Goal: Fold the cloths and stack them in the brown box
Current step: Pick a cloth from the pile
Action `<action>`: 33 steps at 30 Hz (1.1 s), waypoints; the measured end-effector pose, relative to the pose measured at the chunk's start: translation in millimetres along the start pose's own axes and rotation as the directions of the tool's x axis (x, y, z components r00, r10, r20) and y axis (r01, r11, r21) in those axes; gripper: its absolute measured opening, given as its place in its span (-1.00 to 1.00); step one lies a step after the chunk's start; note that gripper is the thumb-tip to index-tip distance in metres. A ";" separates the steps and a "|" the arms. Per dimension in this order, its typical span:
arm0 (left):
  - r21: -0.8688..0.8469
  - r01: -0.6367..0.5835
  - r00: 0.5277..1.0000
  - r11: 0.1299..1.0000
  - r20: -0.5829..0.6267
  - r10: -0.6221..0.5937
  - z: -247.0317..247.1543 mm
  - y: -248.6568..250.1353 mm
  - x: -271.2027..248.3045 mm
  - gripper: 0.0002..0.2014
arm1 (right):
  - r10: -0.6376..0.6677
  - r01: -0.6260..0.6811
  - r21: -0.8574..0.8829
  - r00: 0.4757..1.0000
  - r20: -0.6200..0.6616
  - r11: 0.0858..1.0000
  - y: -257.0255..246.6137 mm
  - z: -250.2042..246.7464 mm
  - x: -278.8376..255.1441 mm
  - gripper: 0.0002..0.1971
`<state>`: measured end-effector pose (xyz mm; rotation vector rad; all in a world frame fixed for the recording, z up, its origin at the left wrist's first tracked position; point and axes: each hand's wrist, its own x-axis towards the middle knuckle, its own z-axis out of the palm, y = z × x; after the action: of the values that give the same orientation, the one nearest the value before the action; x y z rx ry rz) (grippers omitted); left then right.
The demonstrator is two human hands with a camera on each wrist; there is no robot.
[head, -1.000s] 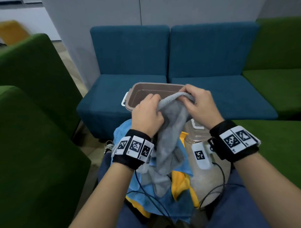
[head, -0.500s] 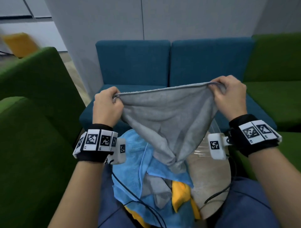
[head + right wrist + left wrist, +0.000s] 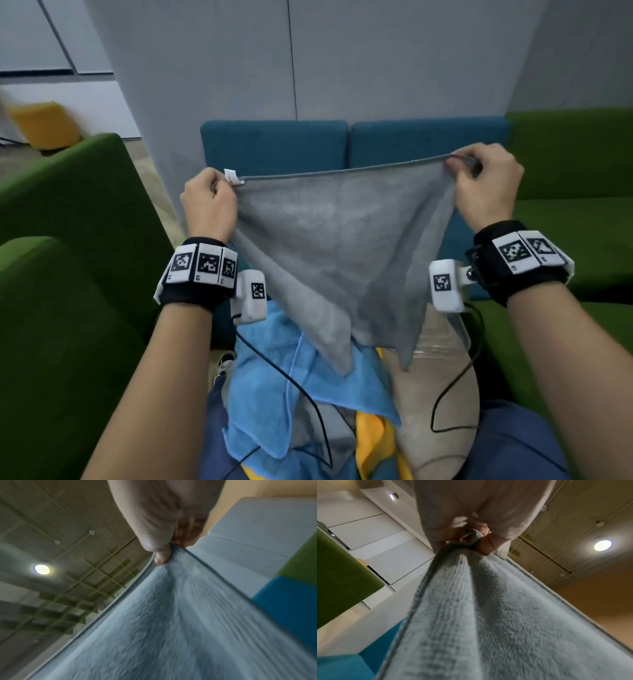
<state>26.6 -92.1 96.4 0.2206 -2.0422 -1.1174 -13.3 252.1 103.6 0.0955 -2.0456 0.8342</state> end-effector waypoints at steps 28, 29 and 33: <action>-0.119 0.107 0.977 0.987 0.198 -0.082 11.4 -50.3 -162.1 -0.84 | 0.058 -0.172 0.243 0.908 0.415 0.955 11.0 7.6 -162.7 -0.80; -0.116 0.103 0.972 0.988 0.222 -0.075 12.4 -48.8 -167.0 -0.82 | 0.065 -0.184 0.252 0.905 0.419 0.950 10.3 5.5 -166.9 -0.78; -0.155 0.105 0.955 0.982 0.292 -0.056 15.1 -37.5 -182.0 -0.84 | 0.078 -0.232 0.276 0.877 0.475 0.933 -4.1 -4.0 -178.8 -0.76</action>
<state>132.0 -16.9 -37.8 0.0584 -2.1897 -1.4367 97.3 208.5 -30.0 0.3429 -2.3534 1.3561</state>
